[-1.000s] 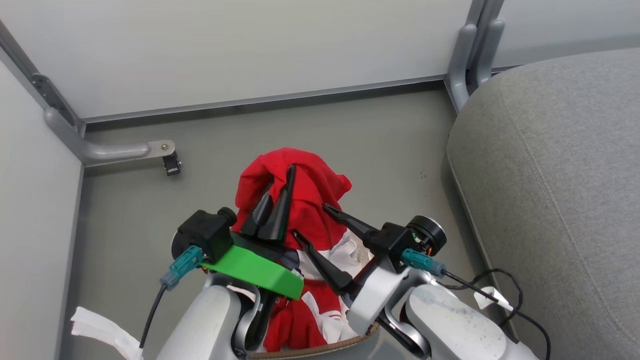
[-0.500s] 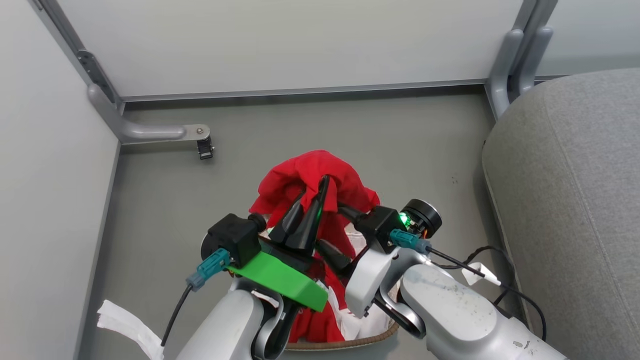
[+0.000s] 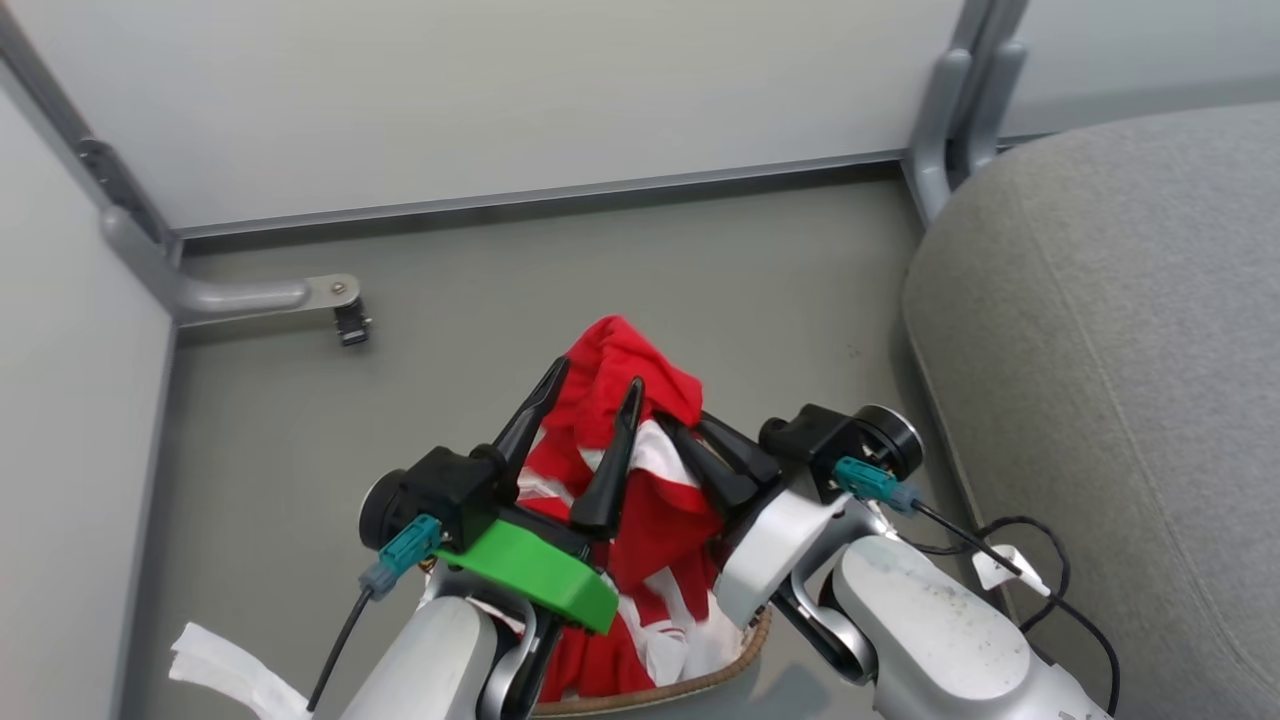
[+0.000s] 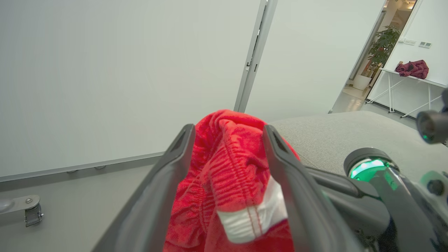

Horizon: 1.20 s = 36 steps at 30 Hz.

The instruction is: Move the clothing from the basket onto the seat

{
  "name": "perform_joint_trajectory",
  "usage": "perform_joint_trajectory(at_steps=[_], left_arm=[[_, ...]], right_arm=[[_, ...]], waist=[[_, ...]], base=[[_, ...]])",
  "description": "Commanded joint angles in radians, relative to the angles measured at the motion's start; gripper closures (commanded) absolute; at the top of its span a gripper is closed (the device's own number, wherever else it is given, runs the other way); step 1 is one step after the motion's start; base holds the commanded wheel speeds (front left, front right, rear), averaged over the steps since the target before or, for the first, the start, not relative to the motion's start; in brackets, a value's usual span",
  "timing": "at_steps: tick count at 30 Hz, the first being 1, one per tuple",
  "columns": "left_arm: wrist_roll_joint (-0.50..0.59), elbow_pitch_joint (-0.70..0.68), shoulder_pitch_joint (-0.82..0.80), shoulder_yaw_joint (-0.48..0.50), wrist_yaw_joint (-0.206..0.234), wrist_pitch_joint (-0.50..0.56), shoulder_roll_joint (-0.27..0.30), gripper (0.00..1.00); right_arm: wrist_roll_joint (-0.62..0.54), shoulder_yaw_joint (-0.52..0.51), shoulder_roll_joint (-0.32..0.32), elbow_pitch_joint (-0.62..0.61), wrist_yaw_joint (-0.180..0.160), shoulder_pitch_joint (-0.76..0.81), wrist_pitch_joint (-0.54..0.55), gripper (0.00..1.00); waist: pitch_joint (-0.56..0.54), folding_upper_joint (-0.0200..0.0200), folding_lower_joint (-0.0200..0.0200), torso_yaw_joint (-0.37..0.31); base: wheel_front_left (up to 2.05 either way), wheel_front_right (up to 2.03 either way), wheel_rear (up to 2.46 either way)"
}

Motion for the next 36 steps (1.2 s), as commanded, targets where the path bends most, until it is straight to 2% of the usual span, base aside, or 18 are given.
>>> perform_joint_trajectory(at_steps=[1, 8, 22, 31, 36], left_arm=[[0.013, 0.004, 0.021, 0.009, -0.003, -0.001, 0.013, 0.00], [0.052, 0.003, 0.037, 0.027, -0.003, -0.001, 0.023, 0.00], [0.059, 0.006, 0.030, 0.025, -0.003, -0.001, 0.024, 0.00], [0.022, 0.044, -0.022, -0.078, -0.003, -0.001, 0.019, 0.00], [0.009, 0.057, -0.046, -0.102, -0.003, -0.001, 0.023, 0.00]], right_arm=[[-0.011, -0.016, -0.004, -0.012, -0.001, 0.016, -0.005, 1.00], [-0.032, -0.078, -0.005, -0.059, -0.001, 0.055, -0.005, 1.00], [-0.027, -0.135, -0.009, -0.114, -0.001, 0.117, -0.005, 1.00], [-0.073, -0.272, -0.018, -0.170, -0.001, 0.188, -0.005, 1.00], [-0.100, -0.306, -0.039, -0.177, -0.001, 0.183, -0.005, 1.00]], waist=[[0.011, 0.0000, 0.0000, -0.063], [0.033, 0.0000, 0.0000, -0.192], [0.053, 0.0000, 0.0000, -0.480], [0.074, 0.0000, 0.0000, -0.514], [0.091, 0.0000, 0.0000, -0.517]], base=[[0.00, 0.00, 0.00], [0.00, 0.00, 0.00], [0.00, 0.00, 0.00], [0.00, 0.00, 0.00], [0.00, 0.00, 0.00]])
